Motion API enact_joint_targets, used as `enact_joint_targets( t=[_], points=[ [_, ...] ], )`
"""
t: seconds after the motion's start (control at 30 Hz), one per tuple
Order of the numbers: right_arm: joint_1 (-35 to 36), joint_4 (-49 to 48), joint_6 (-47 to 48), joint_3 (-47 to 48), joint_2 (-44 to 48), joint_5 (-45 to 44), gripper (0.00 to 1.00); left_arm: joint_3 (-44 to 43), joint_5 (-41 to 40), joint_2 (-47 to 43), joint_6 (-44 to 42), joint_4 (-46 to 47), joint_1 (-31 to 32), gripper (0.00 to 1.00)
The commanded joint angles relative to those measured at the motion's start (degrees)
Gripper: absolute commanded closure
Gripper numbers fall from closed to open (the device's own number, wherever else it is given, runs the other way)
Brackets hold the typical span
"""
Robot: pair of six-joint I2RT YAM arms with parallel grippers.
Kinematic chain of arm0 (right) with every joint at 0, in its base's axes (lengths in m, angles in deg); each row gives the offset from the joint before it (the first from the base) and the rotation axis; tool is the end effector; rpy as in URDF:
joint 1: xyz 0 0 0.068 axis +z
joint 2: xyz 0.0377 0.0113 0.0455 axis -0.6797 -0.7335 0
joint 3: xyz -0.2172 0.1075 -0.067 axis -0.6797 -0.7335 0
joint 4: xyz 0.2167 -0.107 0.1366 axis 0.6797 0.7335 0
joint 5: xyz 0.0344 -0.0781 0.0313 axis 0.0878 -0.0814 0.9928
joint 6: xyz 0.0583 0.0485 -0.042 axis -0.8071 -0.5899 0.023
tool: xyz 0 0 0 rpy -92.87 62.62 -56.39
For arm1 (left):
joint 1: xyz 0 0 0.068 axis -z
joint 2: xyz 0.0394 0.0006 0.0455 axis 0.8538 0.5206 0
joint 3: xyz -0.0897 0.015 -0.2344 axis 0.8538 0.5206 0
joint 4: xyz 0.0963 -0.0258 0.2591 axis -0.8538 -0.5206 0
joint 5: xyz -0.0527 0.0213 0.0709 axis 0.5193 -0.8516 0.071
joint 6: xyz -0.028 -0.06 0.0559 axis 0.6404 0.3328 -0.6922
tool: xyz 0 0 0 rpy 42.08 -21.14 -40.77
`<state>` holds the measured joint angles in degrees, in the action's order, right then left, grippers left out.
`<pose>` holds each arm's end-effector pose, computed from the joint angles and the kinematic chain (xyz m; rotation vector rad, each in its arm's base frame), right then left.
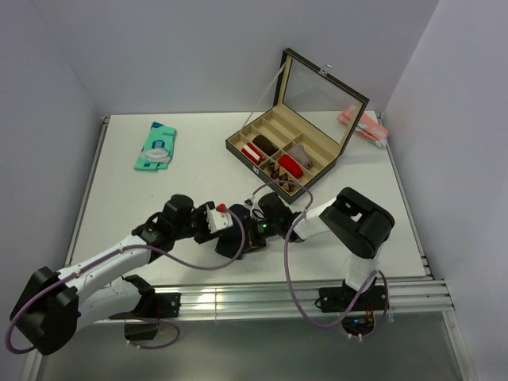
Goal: Roll the socks
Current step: Roll the sock at the center of the board.
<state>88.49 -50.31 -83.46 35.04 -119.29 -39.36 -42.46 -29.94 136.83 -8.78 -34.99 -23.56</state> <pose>0.1992 0.2738 0.0451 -0.3472 2.6382 1.5236 0.2140 -0.1761 0.1482 1.3490 1.7093 -0.3264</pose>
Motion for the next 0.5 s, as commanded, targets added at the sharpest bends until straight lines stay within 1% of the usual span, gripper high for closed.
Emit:
enact_joint_targets(
  t=[0.0, 0.03, 0.07, 0.13, 0.2, 0.33, 0.47],
  points=[
    [-2.0, 6.9, -3.9, 0.5, -2.4, 3.2, 0.95, 1.4, -2.9, -2.5, -6.0, 3.1, 3.9, 0.41],
    [-2.2, 7.4, -4.2, 0.6, -2.8, 3.3, 0.95, 1.6, -2.8, -2.3, -6.1, 2.9, 4.0, 0.36],
    [-2.5, 8.1, -4.2, 1.1, -3.5, 3.8, 0.95, 2.2, -2.5, -3.2, -6.9, 3.2, 4.4, 0.35],
    [-3.0, 11.3, -3.8, 2.6, -4.3, 4.2, 0.96, 4.0, -1.9, -4.4, -7.6, 3.0, 6.0, 0.35],
    [-3.1, 13.2, -3.8, 3.4, -4.9, 4.4, 0.95, 4.1, -0.6, -4.4, -7.9, 0.6, 7.0, 0.34],
    [-3.8, 17.5, -2.9, 6.2, -6.3, 4.2, 0.95, 5.0, -0.6, -4.9, -9.3, -1.4, 9.8, 0.34],
    [-4.4, 18.8, -2.7, 7.2, -7.3, 4.4, 0.93, 5.5, -1.4, -4.7, -9.1, -1.8, 12.1, 0.32]
  ],
)
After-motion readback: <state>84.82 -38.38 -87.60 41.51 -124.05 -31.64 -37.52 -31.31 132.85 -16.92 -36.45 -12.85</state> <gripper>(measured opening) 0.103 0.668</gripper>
